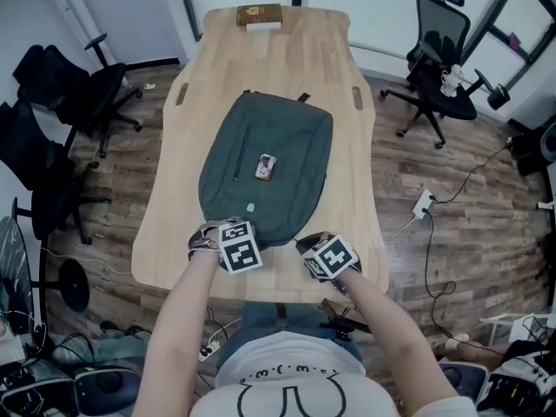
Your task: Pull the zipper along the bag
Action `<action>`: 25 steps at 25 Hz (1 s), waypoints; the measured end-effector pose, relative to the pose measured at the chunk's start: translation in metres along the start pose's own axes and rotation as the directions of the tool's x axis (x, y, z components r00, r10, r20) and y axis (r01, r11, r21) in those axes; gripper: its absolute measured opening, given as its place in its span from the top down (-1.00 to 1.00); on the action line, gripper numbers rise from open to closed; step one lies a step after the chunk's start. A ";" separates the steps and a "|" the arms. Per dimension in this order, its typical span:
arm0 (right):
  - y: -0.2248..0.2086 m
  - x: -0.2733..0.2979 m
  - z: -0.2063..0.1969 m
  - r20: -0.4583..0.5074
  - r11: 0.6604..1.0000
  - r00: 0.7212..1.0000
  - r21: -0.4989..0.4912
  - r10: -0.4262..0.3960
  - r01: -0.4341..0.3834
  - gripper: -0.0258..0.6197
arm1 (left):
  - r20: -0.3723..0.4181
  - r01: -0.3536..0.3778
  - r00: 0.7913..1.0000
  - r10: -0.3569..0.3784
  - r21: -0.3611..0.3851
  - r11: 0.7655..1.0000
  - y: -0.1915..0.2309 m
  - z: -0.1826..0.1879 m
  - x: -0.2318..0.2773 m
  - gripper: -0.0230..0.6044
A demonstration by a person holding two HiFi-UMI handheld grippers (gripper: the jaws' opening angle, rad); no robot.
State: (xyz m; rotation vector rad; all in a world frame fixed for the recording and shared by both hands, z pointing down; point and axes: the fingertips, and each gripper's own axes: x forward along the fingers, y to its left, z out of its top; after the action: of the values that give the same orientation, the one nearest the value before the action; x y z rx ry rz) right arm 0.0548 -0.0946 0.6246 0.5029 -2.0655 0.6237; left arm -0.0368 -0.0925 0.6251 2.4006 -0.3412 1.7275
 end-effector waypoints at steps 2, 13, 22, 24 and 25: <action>-0.004 0.002 -0.001 -0.011 0.994 0.999 -0.098 -0.041 0.039 0.75 | 0.030 -0.006 1.000 0.007 -0.035 0.999 0.001 -0.001 0.000 0.65; -0.078 -0.013 -0.004 -0.079 0.954 0.965 -0.189 -0.250 0.232 0.73 | 0.016 -0.011 1.000 0.012 -0.044 0.999 -0.002 -0.002 0.002 0.67; -0.134 -0.014 0.013 -0.081 0.899 0.926 -0.285 -0.368 0.332 0.72 | -0.009 0.017 1.000 -0.017 -0.036 0.999 -0.005 0.000 0.004 0.68; -0.146 -0.014 0.018 -0.083 0.898 0.923 -0.279 -0.375 0.340 0.72 | -0.007 0.024 1.000 -0.025 -0.040 0.999 -0.005 0.002 0.004 0.68; -0.151 -0.015 0.021 -0.082 0.896 0.921 -0.278 -0.381 0.346 0.72 | -0.009 0.029 1.000 -0.030 -0.041 0.999 -0.004 0.003 0.004 0.68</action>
State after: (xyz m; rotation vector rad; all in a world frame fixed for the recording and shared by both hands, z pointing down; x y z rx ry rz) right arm 0.1344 -0.2253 0.6380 0.6546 -1.8235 0.1557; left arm -0.0317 -0.0893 0.6280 2.3562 -0.3350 1.7021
